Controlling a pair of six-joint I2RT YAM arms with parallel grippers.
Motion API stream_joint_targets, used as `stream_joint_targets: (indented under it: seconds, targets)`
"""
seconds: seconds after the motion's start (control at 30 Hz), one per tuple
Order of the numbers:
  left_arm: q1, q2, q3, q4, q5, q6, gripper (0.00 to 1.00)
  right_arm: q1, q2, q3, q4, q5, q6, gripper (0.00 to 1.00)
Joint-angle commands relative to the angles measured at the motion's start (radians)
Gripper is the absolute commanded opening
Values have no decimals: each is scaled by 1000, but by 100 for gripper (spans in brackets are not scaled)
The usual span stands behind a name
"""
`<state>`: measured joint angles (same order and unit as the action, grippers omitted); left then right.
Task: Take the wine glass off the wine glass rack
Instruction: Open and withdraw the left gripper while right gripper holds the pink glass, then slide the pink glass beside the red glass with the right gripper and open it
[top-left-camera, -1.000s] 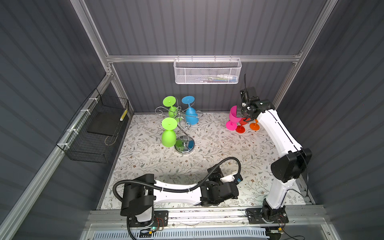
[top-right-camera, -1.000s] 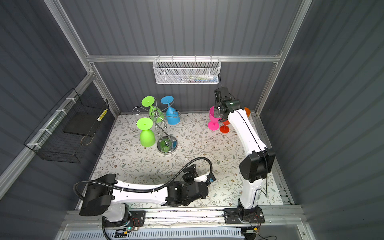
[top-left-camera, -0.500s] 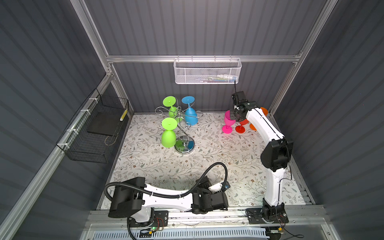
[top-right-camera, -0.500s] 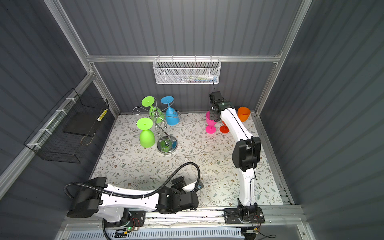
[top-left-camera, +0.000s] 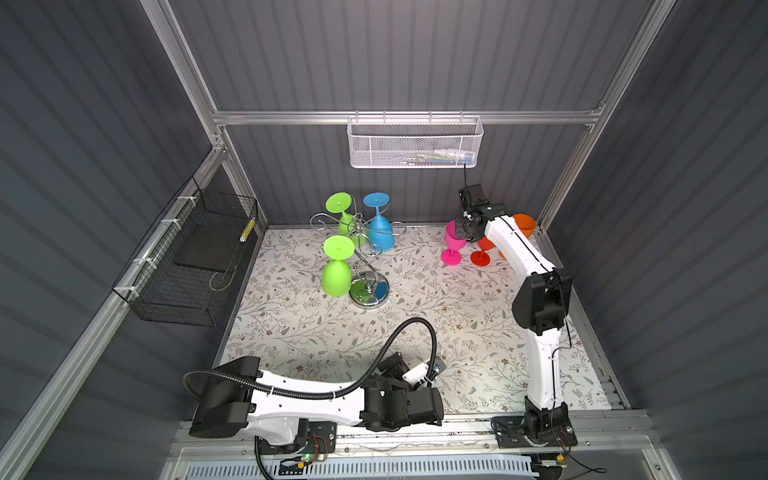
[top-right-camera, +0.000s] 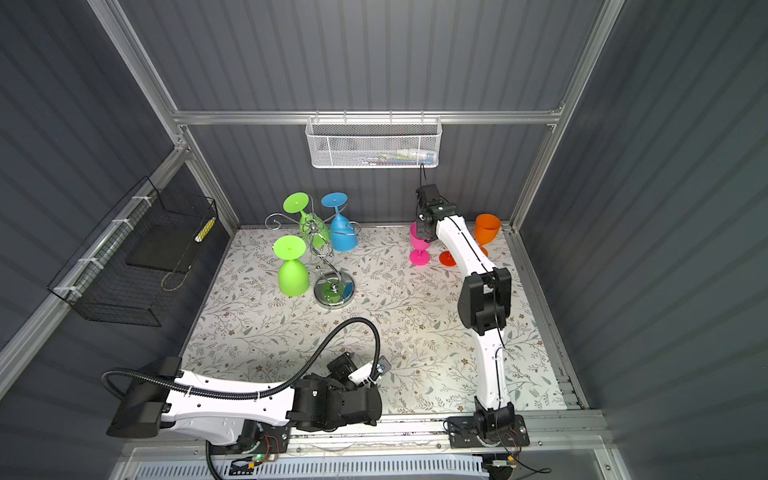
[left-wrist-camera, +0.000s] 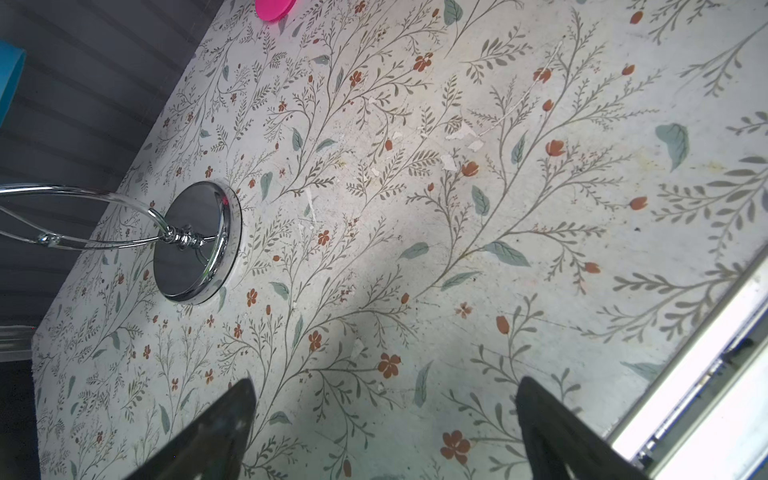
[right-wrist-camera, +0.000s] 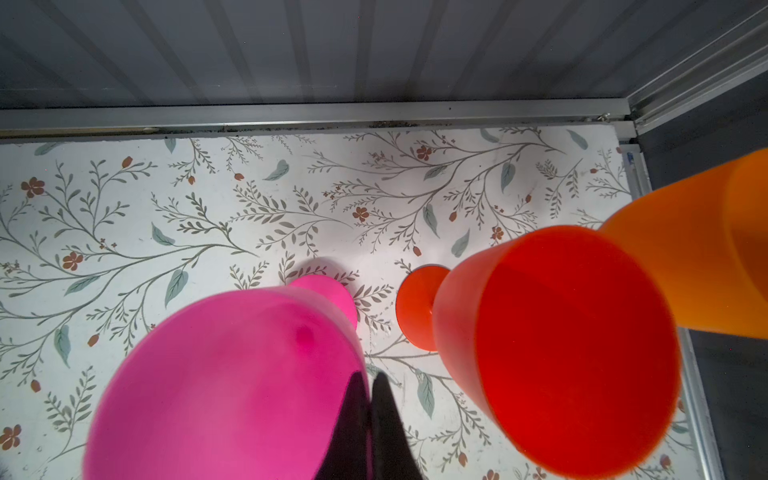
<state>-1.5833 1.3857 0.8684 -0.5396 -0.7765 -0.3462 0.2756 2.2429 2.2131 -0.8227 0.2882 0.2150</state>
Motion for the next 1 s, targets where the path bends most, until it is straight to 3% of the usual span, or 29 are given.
stream_joint_targets:
  seconds: [0.0, 0.3, 0.67, 0.97]
  targets:
    - [-13, 20, 4, -48, -31, -50, 98, -4, 19, 41, -7, 14, -14, 0]
    - [-20, 9, 28, -92, -68, -78, 98, -6, 34, 45, -18, 16, -25, 10]
    - [-38, 18, 68, -139, -124, -96, 98, -7, -28, 46, -21, -10, -23, 47]
    - [-55, 73, 144, -211, -157, -123, 98, -7, -147, 10, -5, -40, -10, 62]
